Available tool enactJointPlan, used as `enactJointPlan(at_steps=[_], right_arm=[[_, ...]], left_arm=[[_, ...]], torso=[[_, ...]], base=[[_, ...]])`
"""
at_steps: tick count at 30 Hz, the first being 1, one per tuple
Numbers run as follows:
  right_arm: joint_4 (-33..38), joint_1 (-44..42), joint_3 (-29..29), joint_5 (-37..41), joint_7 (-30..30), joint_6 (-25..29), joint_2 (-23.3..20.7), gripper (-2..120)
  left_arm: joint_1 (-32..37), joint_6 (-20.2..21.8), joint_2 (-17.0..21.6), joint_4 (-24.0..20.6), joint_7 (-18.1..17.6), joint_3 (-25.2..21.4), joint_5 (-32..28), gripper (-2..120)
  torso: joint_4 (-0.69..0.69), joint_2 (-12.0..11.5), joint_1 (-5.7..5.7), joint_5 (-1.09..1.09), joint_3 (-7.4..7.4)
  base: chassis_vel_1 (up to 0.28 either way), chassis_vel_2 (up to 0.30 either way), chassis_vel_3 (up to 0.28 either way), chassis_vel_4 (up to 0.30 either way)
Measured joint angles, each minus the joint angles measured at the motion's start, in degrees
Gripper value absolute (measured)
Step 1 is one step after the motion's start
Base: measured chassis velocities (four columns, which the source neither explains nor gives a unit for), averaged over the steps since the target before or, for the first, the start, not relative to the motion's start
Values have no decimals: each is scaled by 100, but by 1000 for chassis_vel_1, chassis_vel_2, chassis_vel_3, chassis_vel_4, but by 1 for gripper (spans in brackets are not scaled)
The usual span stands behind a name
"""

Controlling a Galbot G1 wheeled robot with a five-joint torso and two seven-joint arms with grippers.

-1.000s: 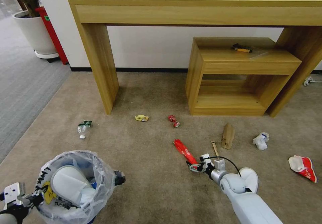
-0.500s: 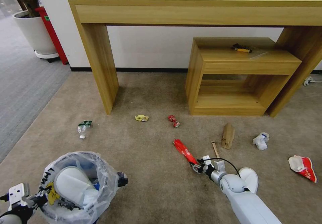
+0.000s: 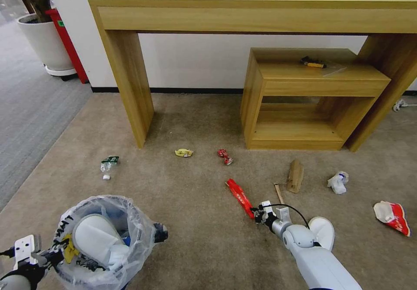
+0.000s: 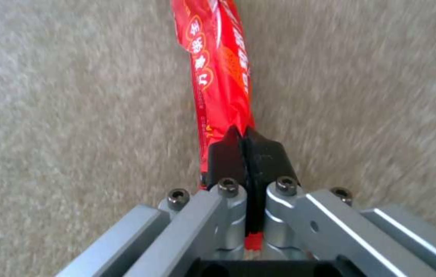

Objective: Pick up the trash bin and place the garbage on the floor into it.

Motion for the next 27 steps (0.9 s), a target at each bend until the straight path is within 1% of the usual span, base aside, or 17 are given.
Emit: enactJointPlan(at_steps=[1, 3, 5, 6, 8, 9, 10, 11, 13, 14, 15, 18, 20, 22, 24, 26, 27], right_arm=[[0, 0, 0, 0, 0, 0, 0, 0], [426, -139, 95, -32, 29, 21, -103, 0], [539, -169, 118, -32, 29, 23, -132, 0], [862, -242, 192, -33, 32, 23, -209, 0], [924, -253, 204, -32, 32, 23, -225, 0], [1034, -271, 225, -33, 31, 22, -252, 0], [1343, -303, 279, -26, 21, -2, -336, 0], [1343, -303, 279, -26, 21, -2, -336, 0], [2102, -309, 321, 171, -16, -159, -598, 0], [2312, -291, 306, 236, -29, -208, -680, 0], [2312, -291, 306, 236, -29, -208, -680, 0], [3192, -169, 127, 569, -62, -458, -940, 0], [3349, -133, 78, 643, -65, -516, -972, 0], [3775, 15, -62, 855, -103, -687, -1020, 0], [3852, 51, -91, 901, -123, -722, -1025, 0], [4214, 262, -259, 1261, -279, -926, -1053, 0], [4214, 262, -259, 1261, -279, -926, -1053, 0]], left_arm=[[0, 0, 0, 0, 0, 0, 0, 0], [-101, 0, 147, 3, -108, 112, -35, 0], [-138, 0, 181, 10, -125, 137, -40, 0], [-234, 0, 258, 34, -174, 210, -59, 0], [-261, 0, 280, 43, -193, 232, -72, 0], [-290, 0, 301, 52, -216, 256, -87, 0], [-384, 0, 375, 83, -286, 330, -134, 0], [-384, 0, 375, 83, -286, 330, -134, 0], [-683, 0, 606, 169, -511, 556, -301, 0], [-769, 0, 687, 197, -568, 628, -354, 0], [-769, 0, 687, 197, -568, 628, -354, 0], [-1141, 0, 1079, 352, -758, 985, -532, 0], [-1228, 0, 1173, 385, -810, 1077, -580, 0], [-1513, 0, 1475, 477, -996, 1408, -791, 0], [-1590, 0, 1546, 506, -1040, 1488, -850, 0], [-1982, 0, 1856, 671, -1243, 1881, -1115, 0], [-1982, 0, 1856, 671, -1243, 1881, -1115, 0]], torso=[[0, 0, 0, 0, 0], [-1, 0, 0, 0, 0], [-2, 0, 0, 0, 0], [-2, 0, 0, 0, 0], [-2, 0, 0, 0, 0], [-2, 0, 0, 0, 0], [-2, 1, 0, 0, 0], [-2, 1, 0, 0, 0], [-2, 1, 0, 0, 0], [-1, 1, 0, 1, 0], [-1, 1, 0, 1, 0], [-1, 1, 0, -1, 0], [0, 1, 0, -1, 0], [0, 1, 0, 0, 0], [-1, 1, 0, 0, 0], [-1, 1, 0, -1, 0], [-1, 1, 0, -1, 0]], base=[[0, 0, 0, 0], [0, 0, 0, 0], [0, 0, 0, 0], [0, 0, 0, 0], [0, 0, 0, 0], [0, 0, 0, 0], [0, 0, 0, 0], [0, 0, 0, 0], [0, 0, 0, 0], [0, 0, 0, 0], [0, 0, 0, 0], [0, 0, 0, 0], [0, 0, 0, 0], [0, 0, 0, 0], [0, 0, 0, 0], [0, 0, 0, 0], [0, 0, 0, 0]])
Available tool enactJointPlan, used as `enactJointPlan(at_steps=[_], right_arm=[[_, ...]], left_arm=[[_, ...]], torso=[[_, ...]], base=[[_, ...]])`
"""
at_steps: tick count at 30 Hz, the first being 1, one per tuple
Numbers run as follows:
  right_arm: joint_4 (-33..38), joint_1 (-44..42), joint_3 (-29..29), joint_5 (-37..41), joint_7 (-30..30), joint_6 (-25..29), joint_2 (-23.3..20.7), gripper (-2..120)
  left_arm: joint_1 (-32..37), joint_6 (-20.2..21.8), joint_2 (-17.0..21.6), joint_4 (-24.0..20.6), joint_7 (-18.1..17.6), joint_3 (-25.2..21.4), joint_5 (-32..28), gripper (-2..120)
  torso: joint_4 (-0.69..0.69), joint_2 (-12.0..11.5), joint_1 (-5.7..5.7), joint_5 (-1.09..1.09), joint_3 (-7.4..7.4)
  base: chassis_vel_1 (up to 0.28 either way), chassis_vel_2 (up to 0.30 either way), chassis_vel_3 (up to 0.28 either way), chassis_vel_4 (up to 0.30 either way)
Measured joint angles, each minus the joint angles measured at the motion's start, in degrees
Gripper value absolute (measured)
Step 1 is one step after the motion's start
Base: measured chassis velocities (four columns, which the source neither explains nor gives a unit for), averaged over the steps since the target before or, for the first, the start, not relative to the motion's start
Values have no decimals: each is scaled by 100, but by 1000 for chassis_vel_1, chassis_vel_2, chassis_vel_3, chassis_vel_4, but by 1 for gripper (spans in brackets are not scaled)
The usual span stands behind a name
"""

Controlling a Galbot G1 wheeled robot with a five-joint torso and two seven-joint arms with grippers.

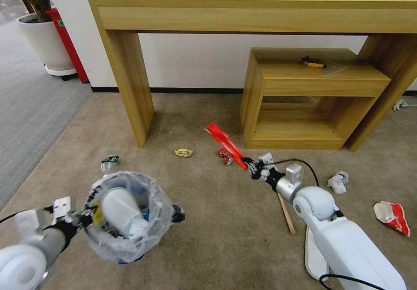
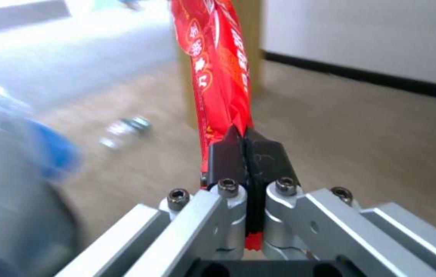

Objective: Pick up the trash bin and place the garbage on the floor into it.

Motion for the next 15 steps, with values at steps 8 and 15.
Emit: enactJointPlan(at_steps=[8, 15], right_arm=[[517, 736, -721, 685, -148, -301, -40, 0], [451, 1296, -1546, 754, -105, -371, 346, 0]], left_arm=[[-1036, -1, 566, 398, -561, 1143, -769, 0], [-2090, -1, 698, 634, -915, 2078, -1250, 0]], torso=[[0, 0, 0, 0, 0], [0, -1, 1, 1, 0]], base=[[0, 0, 0, 0], [0, 0, 0, 0]])
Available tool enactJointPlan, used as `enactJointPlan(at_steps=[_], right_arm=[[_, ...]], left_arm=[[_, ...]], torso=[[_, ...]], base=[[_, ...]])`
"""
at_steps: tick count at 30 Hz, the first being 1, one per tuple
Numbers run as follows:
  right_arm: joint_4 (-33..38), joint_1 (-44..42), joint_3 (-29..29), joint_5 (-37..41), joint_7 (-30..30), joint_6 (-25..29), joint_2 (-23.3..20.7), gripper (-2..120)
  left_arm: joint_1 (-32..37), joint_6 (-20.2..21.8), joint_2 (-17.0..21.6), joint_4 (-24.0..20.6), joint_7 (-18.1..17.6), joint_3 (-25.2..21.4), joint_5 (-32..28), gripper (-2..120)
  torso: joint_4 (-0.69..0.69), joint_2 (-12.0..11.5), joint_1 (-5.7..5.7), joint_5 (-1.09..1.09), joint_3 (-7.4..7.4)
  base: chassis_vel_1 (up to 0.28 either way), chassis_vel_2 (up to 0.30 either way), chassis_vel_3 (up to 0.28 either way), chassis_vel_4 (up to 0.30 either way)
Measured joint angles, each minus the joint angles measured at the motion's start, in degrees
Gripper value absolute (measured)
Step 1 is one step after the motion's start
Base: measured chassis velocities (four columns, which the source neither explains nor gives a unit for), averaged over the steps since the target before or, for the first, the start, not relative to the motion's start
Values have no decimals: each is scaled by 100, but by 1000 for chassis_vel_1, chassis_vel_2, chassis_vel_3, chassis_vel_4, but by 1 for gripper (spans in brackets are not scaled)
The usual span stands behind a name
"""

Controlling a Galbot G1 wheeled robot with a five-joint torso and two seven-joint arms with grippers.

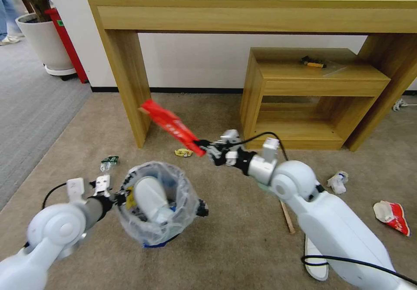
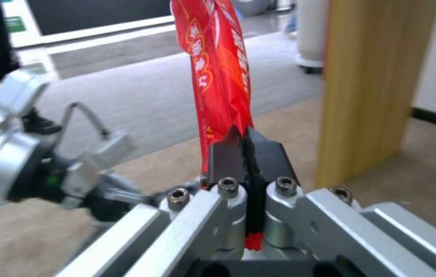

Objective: Pick up the trash bin and place the garbage on the floor into it.

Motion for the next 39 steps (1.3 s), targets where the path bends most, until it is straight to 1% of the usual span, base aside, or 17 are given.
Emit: enactJointPlan(at_steps=[5, 16, 17, 18, 21, 22, 24, 26, 28, 29, 31, 32, 33, 36, 37, 38, 39], right_arm=[[-150, -1, -336, -199, 59, 5, 126, 0], [-375, -225, -416, -523, 172, 56, 313, 1], [-410, -250, -419, -569, 173, 57, 339, 6], [-410, -250, -419, -569, 173, 57, 339, 6], [-455, -351, -424, -652, 173, 63, 398, 19], [-455, -351, -424, -652, 173, 63, 398, 19], [-457, -444, -392, -686, 187, 63, 398, 30], [-457, -486, -382, -693, 201, 75, 387, 34], [-436, -544, -349, -698, 235, 101, 352, 46], [-436, -544, -349, -698, 235, 101, 352, 46], [-350, -580, -271, -693, 296, 108, 325, 53], [-257, -626, -146, -673, 387, 109, 309, 59], [-257, -626, -146, -673, 387, 109, 309, 59], [-69, -792, 217, -648, 569, 93, 147, 73], [-69, -792, 217, -648, 569, 93, 147, 73], [5, -916, 394, -648, 653, 93, 27, 78], [32, -979, 468, -648, 695, 98, -23, 82]], left_arm=[[-391, 0, 69, 65, -168, 218, -217, 0], [-424, 0, 139, -66, -380, 230, -521, 0], [-423, 0, 139, -76, -386, 218, -526, 0], [-423, 0, 139, -76, -386, 218, -526, 0], [-441, 0, 149, -119, -435, 203, -583, 0], [-441, 0, 149, -119, -435, 203, -583, 0], [-446, 0, 185, -144, -449, 188, -614, 0], [-445, 0, 203, -150, -450, 181, -618, 0], [-431, 0, 227, -155, -450, 168, -619, 0], [-431, 0, 227, -155, -450, 168, -619, 0], [-372, 0, 240, -155, -446, 122, -603, 0], [-220, -1, 271, -176, -414, 9, -557, 0], [-220, -1, 271, -176, -414, 9, -557, 0], [383, 0, 335, -259, -153, -477, -260, 0], [383, 0, 335, -259, -153, -477, -260, 0], [673, 0, 335, -276, -31, -794, -126, 0], [761, 0, 331, -280, -16, -898, -105, 0]], torso=[[-1, 0, 0, 0, -1], [0, 0, -1, -1, -1], [0, 0, -1, 0, -1], [0, 0, -1, 0, -1], [0, -1, -1, 0, -1], [0, -1, -1, 0, -1], [-1, 0, -1, 0, -1], [-1, 0, -1, 0, -1], [-1, 0, -1, 0, -1], [-1, 0, -1, 0, -1], [-2, 0, -1, 0, -1], [-2, 0, -1, 0, -1], [-2, 0, -1, 0, -1], [0, -1, -1, -1, -1], [0, -1, -1, -1, -1], [2, 0, -1, 0, -2], [1, 0, -1, 0, -2]], base=[[0, 0, 0, 0], [0, 0, 0, 0], [0, 0, 0, 0], [0, 0, 0, 0], [0, 0, 0, 0], [0, 0, 0, 0], [0, 0, 0, 0], [0, 0, 0, 0], [0, 0, 0, 0], [0, 0, 0, 0], [0, 0, 0, 0], [0, 0, 0, 0], [0, 0, 0, 0], [0, 0, 0, 0], [0, 0, 0, 0], [0, 0, 0, 0], [0, 0, 0, 0]])
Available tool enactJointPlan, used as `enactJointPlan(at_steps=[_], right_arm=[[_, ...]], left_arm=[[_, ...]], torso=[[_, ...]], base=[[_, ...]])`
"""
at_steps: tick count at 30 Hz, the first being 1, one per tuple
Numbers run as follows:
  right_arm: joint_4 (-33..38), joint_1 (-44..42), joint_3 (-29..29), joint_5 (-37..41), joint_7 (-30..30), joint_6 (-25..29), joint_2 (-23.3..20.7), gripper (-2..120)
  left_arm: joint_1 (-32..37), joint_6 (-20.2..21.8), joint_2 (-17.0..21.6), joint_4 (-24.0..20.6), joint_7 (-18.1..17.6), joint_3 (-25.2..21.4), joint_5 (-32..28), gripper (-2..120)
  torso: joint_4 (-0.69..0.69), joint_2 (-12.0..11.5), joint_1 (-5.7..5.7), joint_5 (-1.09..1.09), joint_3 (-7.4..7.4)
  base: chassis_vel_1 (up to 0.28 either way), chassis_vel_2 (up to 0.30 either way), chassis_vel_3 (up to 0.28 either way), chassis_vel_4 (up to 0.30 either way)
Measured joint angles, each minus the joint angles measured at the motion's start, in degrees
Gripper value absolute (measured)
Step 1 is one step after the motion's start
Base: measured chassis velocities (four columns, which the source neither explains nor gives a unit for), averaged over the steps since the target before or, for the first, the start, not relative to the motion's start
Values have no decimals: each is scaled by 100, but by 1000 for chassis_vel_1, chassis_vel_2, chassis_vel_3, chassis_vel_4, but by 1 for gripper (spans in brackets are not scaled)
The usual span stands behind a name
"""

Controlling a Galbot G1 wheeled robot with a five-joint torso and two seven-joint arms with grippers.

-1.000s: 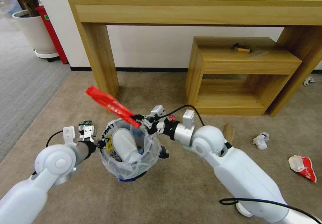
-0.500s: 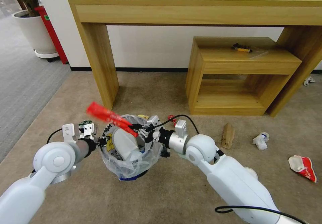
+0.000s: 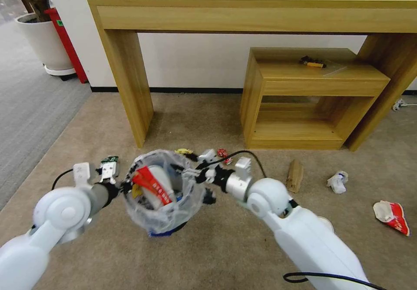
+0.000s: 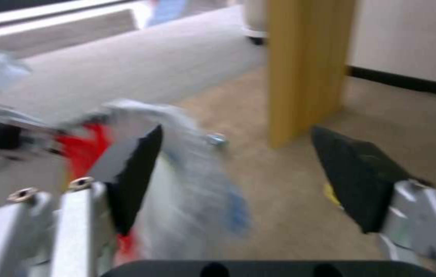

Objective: Pick up the trash bin and place the garbage on the floor into it.

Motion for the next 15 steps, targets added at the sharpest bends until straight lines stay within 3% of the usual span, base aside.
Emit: enactJointPlan(at_steps=[2, 6, 11, 13, 15], right_arm=[[43, -325, 339, -34, 132, 78, -147, 92], [32, -740, 805, -149, 177, 188, -228, 99], [-29, -1162, 1452, -203, 174, 283, -297, 100], [-133, -1472, 1982, -203, 124, 356, -360, 100], [-139, -1485, 2001, -203, 121, 360, -363, 100]], left_arm=[[382, 0, -36, -49, 45, -448, 69, 0], [743, 0, -170, -130, 128, -823, 237, 0], [1145, 0, -496, -238, 367, -1213, 564, 0], [1522, -1, -797, -301, 665, -1571, 906, 0], [1555, -1, -820, -304, 690, -1598, 934, 0]], torso=[[-2, 0, 0, 0, 0], [-2, 0, 0, 1, 0], [-2, 0, 0, 0, 0], [-3, 0, 0, 0, 0], [-2, 0, 0, 0, 0]], base=[[0, 0, 0, 0], [0, 0, 0, 0], [0, 0, 0, 0], [0, 0, 0, 0], [0, 0, 0, 0]])
